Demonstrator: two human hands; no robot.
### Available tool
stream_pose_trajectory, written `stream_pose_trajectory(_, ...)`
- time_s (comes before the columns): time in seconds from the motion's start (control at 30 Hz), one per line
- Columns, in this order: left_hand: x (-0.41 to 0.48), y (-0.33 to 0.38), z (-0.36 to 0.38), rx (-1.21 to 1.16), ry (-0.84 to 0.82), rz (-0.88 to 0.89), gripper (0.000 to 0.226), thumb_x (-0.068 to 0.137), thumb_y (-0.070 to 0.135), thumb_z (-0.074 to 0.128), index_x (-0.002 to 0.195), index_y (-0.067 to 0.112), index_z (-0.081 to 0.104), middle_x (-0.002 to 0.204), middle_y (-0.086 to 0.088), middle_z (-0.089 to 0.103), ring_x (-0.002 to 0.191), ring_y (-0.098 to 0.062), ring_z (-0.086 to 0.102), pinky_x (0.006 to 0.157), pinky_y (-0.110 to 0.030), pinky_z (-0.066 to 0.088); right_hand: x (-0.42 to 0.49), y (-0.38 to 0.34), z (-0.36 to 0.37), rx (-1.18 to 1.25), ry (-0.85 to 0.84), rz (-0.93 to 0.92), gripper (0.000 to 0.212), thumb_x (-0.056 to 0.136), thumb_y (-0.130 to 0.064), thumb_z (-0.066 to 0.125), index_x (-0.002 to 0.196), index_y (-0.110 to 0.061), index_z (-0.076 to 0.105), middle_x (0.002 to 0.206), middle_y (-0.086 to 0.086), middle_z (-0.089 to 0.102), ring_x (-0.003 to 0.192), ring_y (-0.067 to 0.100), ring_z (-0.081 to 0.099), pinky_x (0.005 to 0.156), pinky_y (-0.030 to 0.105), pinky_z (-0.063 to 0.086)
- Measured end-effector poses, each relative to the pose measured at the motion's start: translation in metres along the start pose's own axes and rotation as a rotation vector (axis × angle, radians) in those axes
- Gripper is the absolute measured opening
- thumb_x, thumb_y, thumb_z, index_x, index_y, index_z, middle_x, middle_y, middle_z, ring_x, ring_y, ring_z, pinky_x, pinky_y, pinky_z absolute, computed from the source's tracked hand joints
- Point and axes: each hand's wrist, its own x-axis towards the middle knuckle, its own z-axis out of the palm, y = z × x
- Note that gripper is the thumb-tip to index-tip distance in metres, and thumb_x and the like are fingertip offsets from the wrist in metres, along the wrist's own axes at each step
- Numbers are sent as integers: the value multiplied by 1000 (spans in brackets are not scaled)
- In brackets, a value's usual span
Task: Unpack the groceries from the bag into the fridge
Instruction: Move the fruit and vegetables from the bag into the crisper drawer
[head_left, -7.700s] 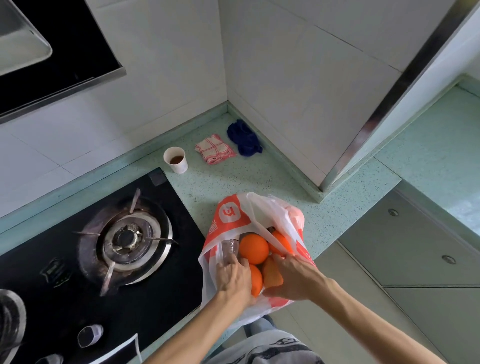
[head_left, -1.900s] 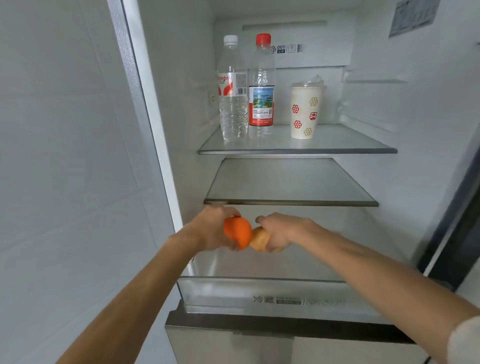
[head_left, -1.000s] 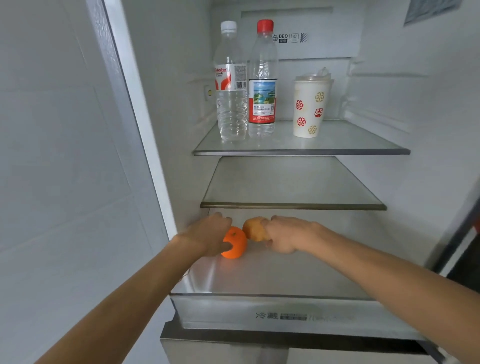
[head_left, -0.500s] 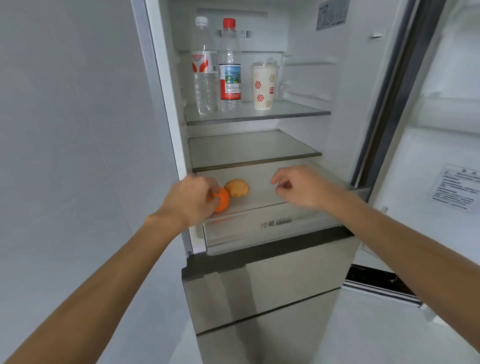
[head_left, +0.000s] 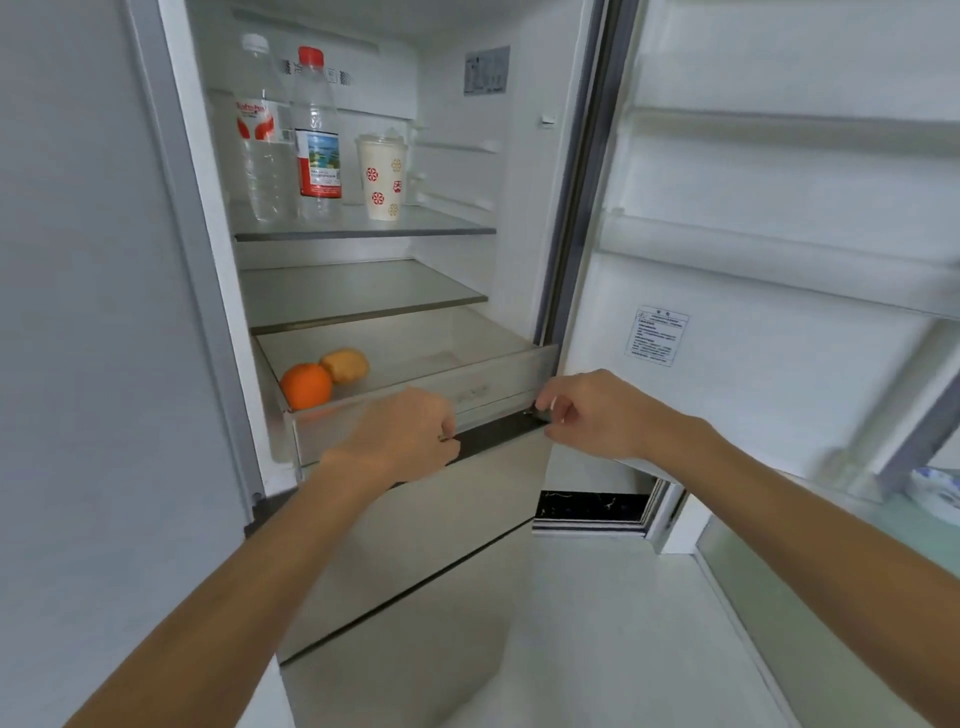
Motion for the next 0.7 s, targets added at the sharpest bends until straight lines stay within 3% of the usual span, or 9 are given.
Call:
stream_pose_trajectory(0.1,14,43,15,-19,-66,59,20,89,30,58,97,16,71,97,-3,72,91,-23,66,79,-36,55,-40,30,-10,2,-9,106,32,89,-29,63,121,-25,60,101,-4,65,91,14,60,87,29,51)
stream_pose_trajectory(0.2,28,96,31,-59,-114,162,15,88,26,57,91,16,68,91,-2,69,91,-27,67,75,-34,53,-86,66,-21,-6,19,222,32,89,-30,62,121,-26,59,100,-5,64,93,15,61,88,31,52)
stream_pose_trajectory(0.33,40,176,48,-82,-165,301,27,94,32,56,117,21,65,114,1,64,104,-21,61,86,-32,49,-157,122,-29,-19,68,387,34,88,-32,62,121,-27,59,97,-9,62,92,13,61,87,32,52)
stream_pose_trajectory(0.7,40,415,83,-38,-203,657,27,91,36,59,115,27,66,119,3,65,111,-20,60,89,-32,47,-373,241,-67,8,260,791,32,86,-25,62,117,-25,62,100,-7,64,98,16,62,92,32,50)
